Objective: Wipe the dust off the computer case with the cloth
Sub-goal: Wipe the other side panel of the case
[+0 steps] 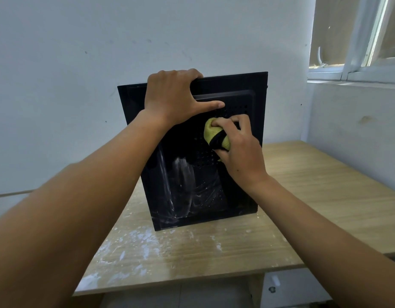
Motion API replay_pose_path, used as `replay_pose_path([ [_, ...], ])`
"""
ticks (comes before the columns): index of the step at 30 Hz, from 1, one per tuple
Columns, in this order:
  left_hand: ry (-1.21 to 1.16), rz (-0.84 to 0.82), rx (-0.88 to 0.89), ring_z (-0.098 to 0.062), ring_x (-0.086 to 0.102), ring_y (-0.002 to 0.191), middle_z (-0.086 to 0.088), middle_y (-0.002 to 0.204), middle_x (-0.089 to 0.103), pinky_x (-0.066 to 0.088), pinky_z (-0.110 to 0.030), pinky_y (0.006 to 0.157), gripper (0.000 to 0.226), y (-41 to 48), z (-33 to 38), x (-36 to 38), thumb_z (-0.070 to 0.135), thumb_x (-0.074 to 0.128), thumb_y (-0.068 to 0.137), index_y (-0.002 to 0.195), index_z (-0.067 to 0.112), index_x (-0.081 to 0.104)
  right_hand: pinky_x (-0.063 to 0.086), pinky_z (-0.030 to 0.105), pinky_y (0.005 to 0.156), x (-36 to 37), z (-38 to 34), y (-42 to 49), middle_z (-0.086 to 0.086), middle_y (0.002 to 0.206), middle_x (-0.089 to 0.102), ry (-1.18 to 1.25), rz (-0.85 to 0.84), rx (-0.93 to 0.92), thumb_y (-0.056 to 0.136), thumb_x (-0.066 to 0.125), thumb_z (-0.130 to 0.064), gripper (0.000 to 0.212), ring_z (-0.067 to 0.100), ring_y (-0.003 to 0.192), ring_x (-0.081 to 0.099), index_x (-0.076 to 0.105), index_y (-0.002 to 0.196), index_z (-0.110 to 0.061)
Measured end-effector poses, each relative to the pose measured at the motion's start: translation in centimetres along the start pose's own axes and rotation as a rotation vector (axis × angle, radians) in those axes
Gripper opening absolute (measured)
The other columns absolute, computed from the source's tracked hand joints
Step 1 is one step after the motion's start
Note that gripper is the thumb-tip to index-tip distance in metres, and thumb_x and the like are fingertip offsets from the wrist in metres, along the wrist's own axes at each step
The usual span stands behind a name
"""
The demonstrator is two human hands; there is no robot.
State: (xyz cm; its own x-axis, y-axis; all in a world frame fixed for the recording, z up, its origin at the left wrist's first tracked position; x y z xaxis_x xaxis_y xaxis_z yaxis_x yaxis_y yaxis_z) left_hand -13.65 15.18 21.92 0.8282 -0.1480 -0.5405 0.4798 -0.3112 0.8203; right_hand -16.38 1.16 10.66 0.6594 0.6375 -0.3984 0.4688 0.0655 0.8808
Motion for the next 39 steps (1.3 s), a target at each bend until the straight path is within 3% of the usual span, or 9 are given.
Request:
replay_pose_path([
  [6, 0.001, 0.001, 0.000, -0.023, 0.067, 0.096, 0.004, 0.103, 0.073, 0.037, -0.031, 0.076, 0.089, 0.1, -0.1, 0.1, 0.093, 0.047, 0.064, 0.122, 0.027, 0.064, 0.058, 0.040, 0.061, 0.1, 0.3, -0.3, 0.012, 0.116, 0.048, 0.006, 0.000, -0.008, 0.069, 0.083, -0.011, 0.053, 0.031, 0.082, 0.062, 0.060, 0.116, -0.017],
  [15, 0.004, -0.018, -0.006, -0.021, 0.066, 0.098, 0.007, 0.106, 0.072, 0.036, -0.030, 0.077, 0.089, 0.1, -0.1, 0.1, 0.093, 0.046, 0.064, 0.124, 0.029, 0.063, 0.057, 0.035, 0.051, 1.7, 1.9, -4.6, 0.013, 0.113, 0.050, -0.049, -0.085, 0.003, 0.056, 0.089, -0.008, 0.063, 0.028, 0.072, 0.062, 0.061, 0.112, -0.017],
  [23, 0.007, -0.024, -0.009, -0.021, 0.066, 0.098, 0.008, 0.107, 0.072, 0.034, -0.028, 0.076, 0.088, 0.0, 0.0, 0.0, 0.092, 0.047, 0.065, 0.124, 0.029, 0.063, 0.055, 0.031, 0.046, 3.1, 3.0, -8.2, 0.011, 0.111, 0.052, -0.044, -0.121, 0.032, 0.049, 0.093, -0.009, 0.077, 0.023, 0.067, 0.061, 0.049, 0.111, -0.025],
  [34, 0.009, -0.041, -0.024, -0.021, 0.066, 0.098, 0.008, 0.107, 0.072, 0.034, -0.029, 0.078, 0.088, 0.0, 0.0, 0.0, 0.093, 0.046, 0.064, 0.123, 0.030, 0.063, 0.048, 0.020, 0.036, 5.5, 5.0, -15.0, -0.001, 0.106, 0.046, -0.108, -0.394, 0.079, 0.031, 0.098, -0.018, 0.089, 0.012, 0.059, 0.060, 0.050, 0.106, -0.031],
  [39, 0.009, -0.127, 0.012, -0.023, 0.063, 0.106, 0.006, 0.116, 0.069, 0.035, -0.032, 0.081, 0.089, 0.0, -0.2, -0.5, 0.090, 0.048, 0.066, 0.131, 0.030, 0.057, 0.048, 0.022, 0.037, 5.6, 5.1, -15.0, -0.001, 0.109, 0.044, -0.110, -0.402, 0.078, 0.032, 0.098, -0.019, 0.087, 0.015, 0.063, 0.062, 0.053, 0.106, -0.029],
])
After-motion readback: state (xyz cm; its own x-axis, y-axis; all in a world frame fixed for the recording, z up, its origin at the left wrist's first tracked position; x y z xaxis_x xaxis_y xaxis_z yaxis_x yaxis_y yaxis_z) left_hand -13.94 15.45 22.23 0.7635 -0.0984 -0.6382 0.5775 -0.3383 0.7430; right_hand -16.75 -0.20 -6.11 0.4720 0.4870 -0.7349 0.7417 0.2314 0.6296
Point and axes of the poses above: each hand's wrist, its own y-axis towards the middle knuckle, its own x-axis out of the palm, z = x × y, the point moved 4 cm from there along y, towards the middle knuckle
